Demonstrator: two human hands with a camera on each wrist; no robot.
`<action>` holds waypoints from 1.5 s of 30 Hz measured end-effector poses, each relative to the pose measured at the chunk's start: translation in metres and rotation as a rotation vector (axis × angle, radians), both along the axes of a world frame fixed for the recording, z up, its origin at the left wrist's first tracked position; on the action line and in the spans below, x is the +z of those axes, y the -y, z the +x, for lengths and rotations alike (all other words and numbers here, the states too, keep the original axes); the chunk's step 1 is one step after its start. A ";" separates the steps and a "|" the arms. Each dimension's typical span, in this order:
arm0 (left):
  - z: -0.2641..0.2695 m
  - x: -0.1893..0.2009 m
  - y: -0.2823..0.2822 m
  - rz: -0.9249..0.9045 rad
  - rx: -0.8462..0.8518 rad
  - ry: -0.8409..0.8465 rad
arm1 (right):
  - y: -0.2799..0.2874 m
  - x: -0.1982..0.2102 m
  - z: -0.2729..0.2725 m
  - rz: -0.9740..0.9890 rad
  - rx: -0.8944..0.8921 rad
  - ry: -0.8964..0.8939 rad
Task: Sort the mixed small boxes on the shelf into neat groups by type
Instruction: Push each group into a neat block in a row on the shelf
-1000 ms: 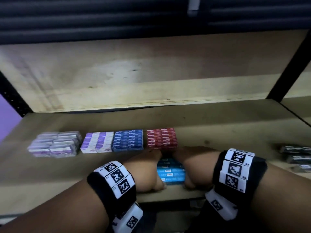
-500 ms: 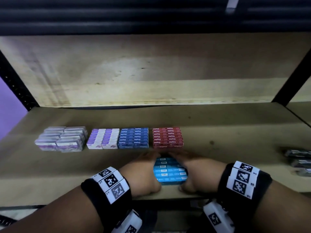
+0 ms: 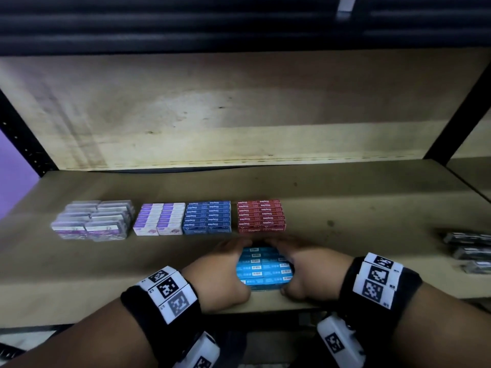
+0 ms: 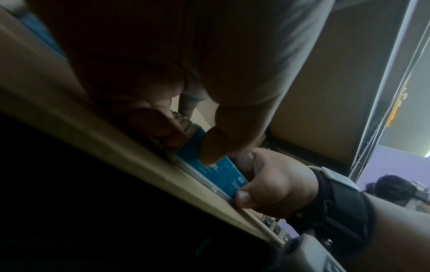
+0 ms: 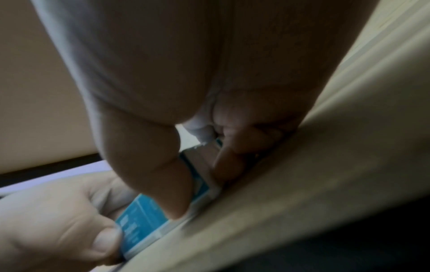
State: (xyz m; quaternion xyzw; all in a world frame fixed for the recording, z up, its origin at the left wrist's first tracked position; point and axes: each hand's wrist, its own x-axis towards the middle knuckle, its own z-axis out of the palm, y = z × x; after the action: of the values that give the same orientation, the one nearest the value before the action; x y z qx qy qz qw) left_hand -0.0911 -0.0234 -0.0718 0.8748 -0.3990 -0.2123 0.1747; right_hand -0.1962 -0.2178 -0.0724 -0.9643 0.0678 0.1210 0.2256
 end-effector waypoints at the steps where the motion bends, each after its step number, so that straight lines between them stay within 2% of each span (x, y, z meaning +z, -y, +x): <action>1: 0.000 0.001 -0.002 0.000 -0.002 -0.010 | 0.001 0.000 -0.001 -0.004 -0.010 0.003; 9: 0.000 0.002 -0.007 -0.065 0.000 -0.039 | -0.001 -0.002 -0.002 -0.015 -0.033 -0.010; 22: 0.001 -0.001 -0.003 0.014 -0.019 0.020 | -0.003 -0.001 -0.003 -0.034 0.011 0.008; 27: -0.004 -0.003 -0.007 -0.007 0.063 0.096 | -0.001 0.000 -0.003 0.022 0.012 0.014; 31: -0.009 -0.006 -0.013 0.072 0.115 0.168 | 0.001 -0.003 -0.004 0.007 0.001 0.019; 39: -0.008 -0.008 -0.020 0.095 0.157 0.122 | 0.002 -0.009 -0.003 0.006 -0.018 0.007; 45: -0.009 -0.007 -0.016 0.108 0.161 0.164 | 0.001 -0.006 -0.005 0.016 -0.006 0.016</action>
State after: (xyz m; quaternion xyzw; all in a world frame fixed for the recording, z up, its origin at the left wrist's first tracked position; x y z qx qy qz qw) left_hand -0.1004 -0.0078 -0.0784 0.9266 -0.3282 -0.1464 0.1107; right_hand -0.2009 -0.2188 -0.0783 -0.9631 0.0678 0.1133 0.2343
